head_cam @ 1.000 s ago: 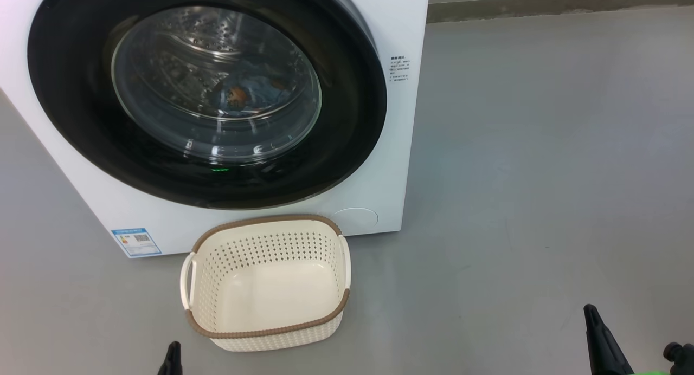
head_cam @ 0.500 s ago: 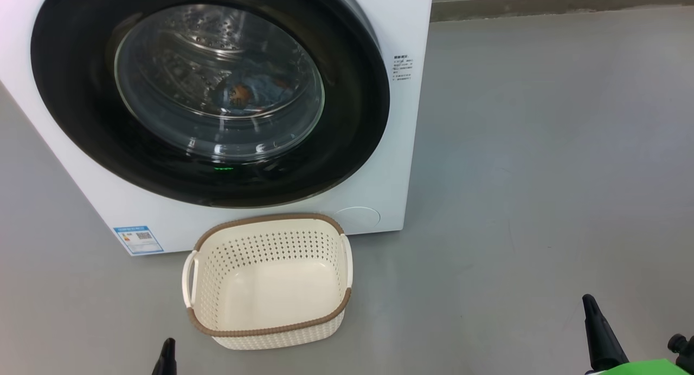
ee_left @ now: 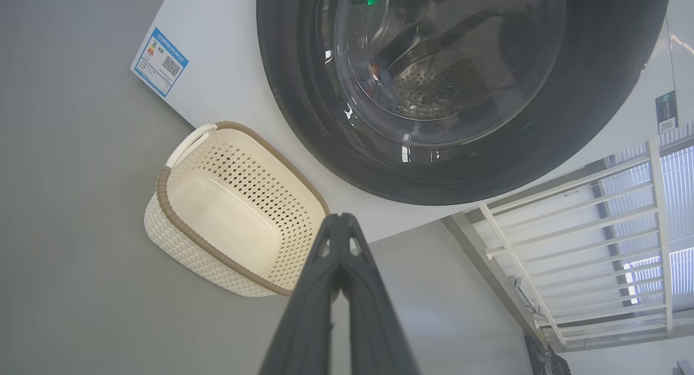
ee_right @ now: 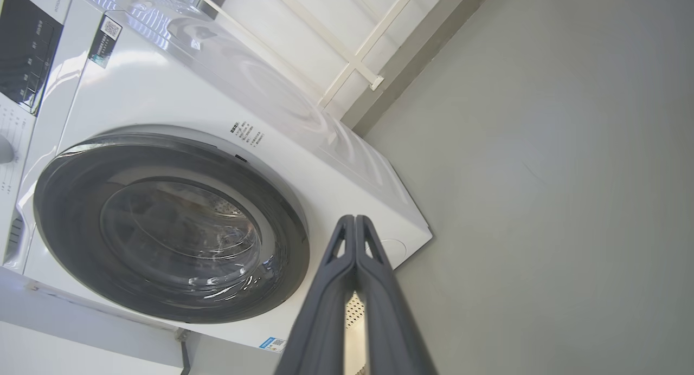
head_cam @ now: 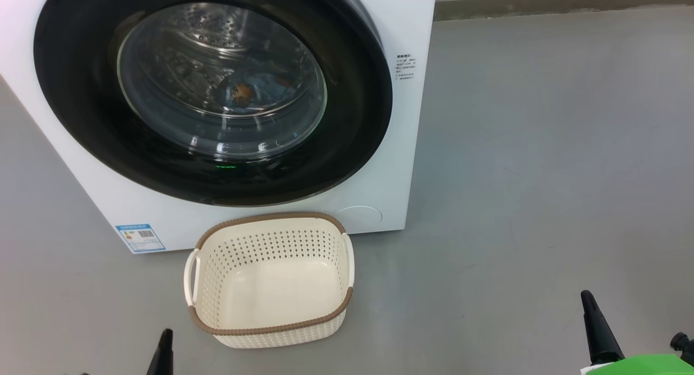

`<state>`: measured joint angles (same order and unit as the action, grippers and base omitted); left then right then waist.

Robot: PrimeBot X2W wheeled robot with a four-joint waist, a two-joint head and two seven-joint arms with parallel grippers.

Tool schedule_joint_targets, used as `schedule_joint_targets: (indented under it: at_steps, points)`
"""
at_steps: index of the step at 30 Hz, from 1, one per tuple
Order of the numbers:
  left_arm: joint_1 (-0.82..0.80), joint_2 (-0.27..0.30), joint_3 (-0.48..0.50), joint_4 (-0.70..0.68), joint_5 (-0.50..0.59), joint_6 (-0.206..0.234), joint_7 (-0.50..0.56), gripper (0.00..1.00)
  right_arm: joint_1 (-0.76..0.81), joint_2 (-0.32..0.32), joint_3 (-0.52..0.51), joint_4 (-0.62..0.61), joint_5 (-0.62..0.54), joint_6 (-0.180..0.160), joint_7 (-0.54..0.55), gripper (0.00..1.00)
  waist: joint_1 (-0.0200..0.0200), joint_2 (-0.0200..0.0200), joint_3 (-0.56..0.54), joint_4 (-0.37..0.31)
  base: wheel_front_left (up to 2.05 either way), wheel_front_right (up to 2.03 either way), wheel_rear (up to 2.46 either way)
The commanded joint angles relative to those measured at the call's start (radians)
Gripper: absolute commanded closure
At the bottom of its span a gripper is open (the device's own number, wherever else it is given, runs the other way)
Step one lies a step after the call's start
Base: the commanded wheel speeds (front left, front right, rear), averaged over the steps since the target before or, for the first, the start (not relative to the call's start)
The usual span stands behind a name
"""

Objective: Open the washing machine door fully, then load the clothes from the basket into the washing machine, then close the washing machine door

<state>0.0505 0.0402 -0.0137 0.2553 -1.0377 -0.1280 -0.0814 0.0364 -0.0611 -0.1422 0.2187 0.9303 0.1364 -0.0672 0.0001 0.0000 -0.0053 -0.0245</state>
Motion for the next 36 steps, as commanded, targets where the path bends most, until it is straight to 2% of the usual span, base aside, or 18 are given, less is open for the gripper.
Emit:
schedule_joint_targets:
  at_steps: [1,36]
  points:
    - [-0.056,0.017,0.026,-0.019,-0.031,-0.002,0.007,1.0,-0.044,-0.004,0.015,-0.019,0.036,-0.003,0.01,1.0,-0.0001,0.0,0.0,0.001,0.0,0.0,0.0]
    - [-0.117,0.022,0.074,-0.014,-0.368,-0.002,0.11,1.0,-0.105,0.005,0.023,0.008,0.424,-0.005,0.113,1.0,-0.0001,0.0,0.005,0.015,0.0,0.0,0.0]
